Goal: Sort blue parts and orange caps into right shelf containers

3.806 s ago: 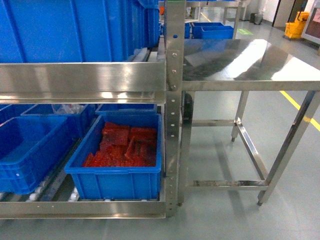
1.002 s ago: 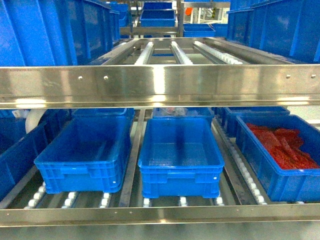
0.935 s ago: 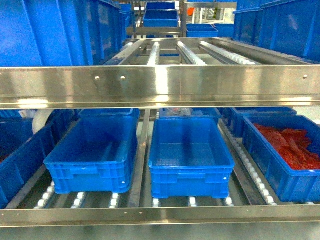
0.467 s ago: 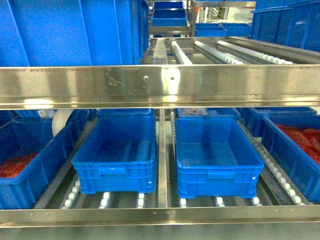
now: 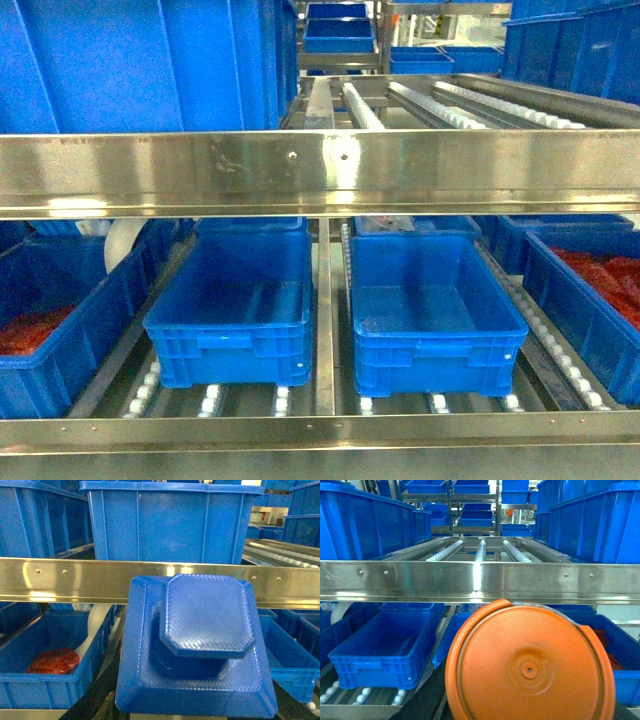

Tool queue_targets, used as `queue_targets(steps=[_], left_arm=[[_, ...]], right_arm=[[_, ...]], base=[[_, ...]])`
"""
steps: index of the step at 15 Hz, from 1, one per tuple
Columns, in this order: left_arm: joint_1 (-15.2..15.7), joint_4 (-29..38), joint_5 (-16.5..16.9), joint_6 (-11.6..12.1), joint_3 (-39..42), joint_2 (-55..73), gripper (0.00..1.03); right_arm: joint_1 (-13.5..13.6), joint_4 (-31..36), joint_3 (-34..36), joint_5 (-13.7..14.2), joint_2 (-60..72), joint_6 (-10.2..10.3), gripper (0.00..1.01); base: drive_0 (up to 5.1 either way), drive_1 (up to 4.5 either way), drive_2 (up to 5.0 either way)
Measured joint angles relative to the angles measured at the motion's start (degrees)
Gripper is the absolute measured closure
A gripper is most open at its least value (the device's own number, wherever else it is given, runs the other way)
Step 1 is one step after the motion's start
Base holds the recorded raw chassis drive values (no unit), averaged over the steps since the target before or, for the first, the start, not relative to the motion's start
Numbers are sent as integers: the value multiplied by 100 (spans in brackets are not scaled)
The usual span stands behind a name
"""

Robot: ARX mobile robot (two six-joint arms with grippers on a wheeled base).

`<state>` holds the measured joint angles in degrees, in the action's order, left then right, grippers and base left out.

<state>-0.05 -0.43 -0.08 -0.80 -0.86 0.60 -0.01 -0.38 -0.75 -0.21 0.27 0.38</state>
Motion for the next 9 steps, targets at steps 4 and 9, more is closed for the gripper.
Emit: queue_targets(steps=[4,9], left_arm=[[0,0,0,0,0,0,59],[0,0,0,0,0,0,59]], right_arm=[[0,0,0,0,0,0,57],[0,0,0,0,0,-2,57]], base=[[0,0,0],[0,0,0]])
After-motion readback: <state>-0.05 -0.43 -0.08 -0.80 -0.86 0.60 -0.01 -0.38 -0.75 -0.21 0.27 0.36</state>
